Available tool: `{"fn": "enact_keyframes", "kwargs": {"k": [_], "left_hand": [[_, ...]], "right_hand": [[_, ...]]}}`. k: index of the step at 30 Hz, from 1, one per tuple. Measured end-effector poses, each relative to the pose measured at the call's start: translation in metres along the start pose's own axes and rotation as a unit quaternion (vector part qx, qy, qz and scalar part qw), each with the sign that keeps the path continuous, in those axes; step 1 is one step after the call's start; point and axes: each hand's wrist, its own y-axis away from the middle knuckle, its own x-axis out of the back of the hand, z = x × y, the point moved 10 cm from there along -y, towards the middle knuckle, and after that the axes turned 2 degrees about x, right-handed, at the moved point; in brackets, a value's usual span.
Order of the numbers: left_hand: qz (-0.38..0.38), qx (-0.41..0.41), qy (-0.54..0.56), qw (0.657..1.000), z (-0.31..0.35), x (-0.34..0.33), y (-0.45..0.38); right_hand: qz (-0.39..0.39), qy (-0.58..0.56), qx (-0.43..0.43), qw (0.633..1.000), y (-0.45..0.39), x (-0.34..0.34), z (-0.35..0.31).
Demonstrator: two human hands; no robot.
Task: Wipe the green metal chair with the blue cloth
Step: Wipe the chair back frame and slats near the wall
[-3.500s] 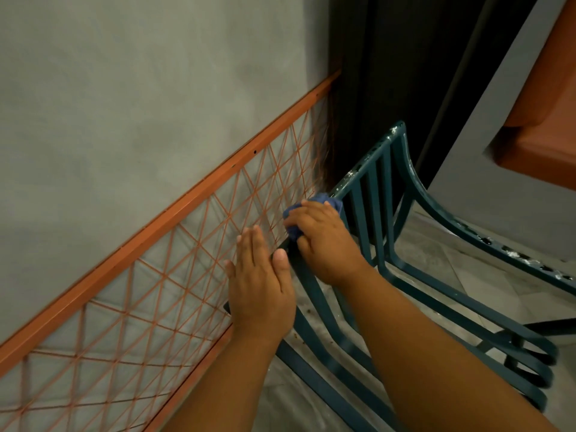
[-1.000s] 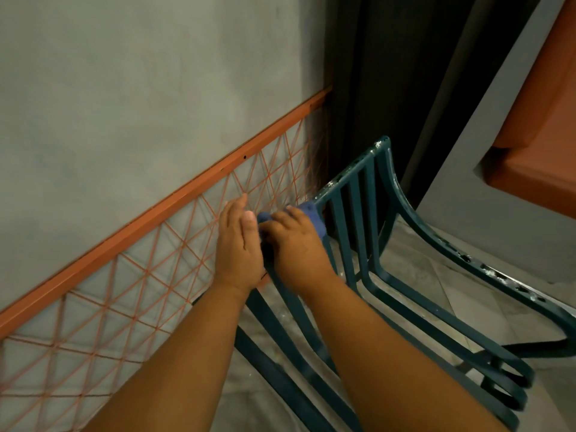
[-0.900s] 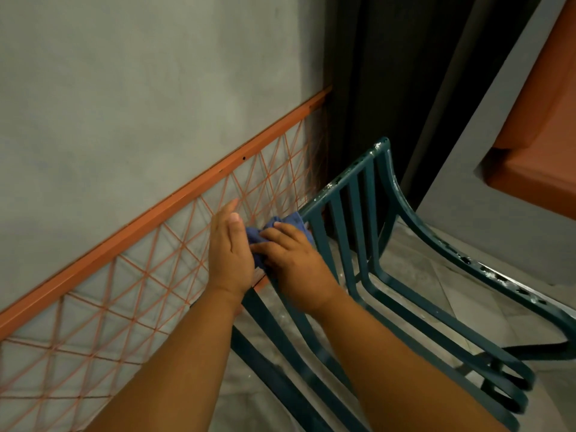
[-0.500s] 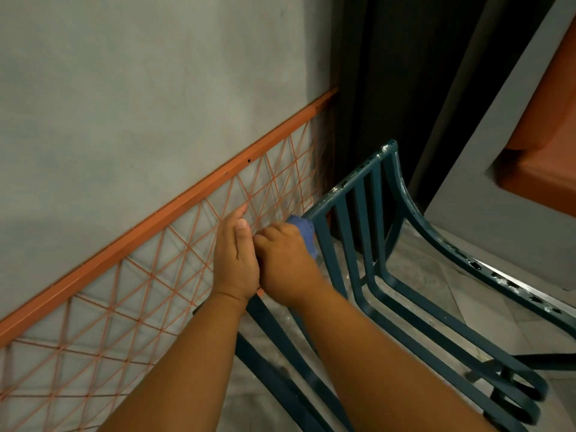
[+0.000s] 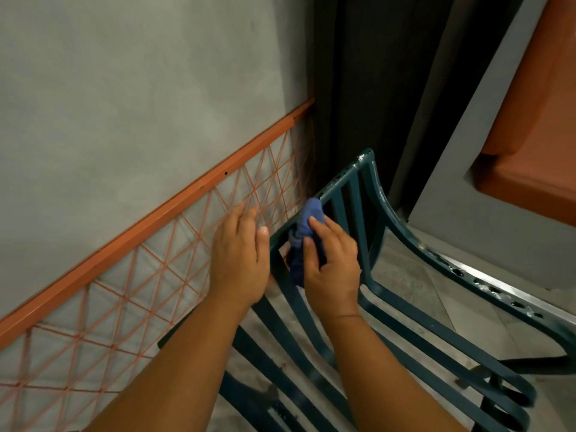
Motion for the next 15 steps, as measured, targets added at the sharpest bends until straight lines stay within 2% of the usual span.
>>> {"fn": "enact_keyframes", "kwargs": {"k": [4, 6, 8, 11, 15], "left_hand": [[-0.018, -0.014, -0.017, 1.0, 0.017, -0.019, -0.024], [-0.028, -0.029, -0.024, 0.999, 0.023, -0.027, -0.031], [-0.038, -0.035, -0.017, 0.998, 0.024, -0.033, -0.034], [-0.052, -0.019, 0.007, 0.998, 0.017, -0.04, -0.037], [-0.033, 0.02, 0.067, 0.997, 0.009, -0.036, -0.039]], "right_hand": [[-0.195, 0.083, 0.099, 0.972, -0.012, -0.058, -0.017], [-0.24, 0.125, 0.138, 0.953, -0.012, -0.069, -0.013], [-0.241, 0.152, 0.154, 0.946, -0.021, -0.07, -0.008], [-0.219, 0.162, 0.127, 0.954, -0.034, -0.072, -0.002], [-0.223, 0.11, 0.157, 0.956, -0.022, -0.069, -0.006]]}}
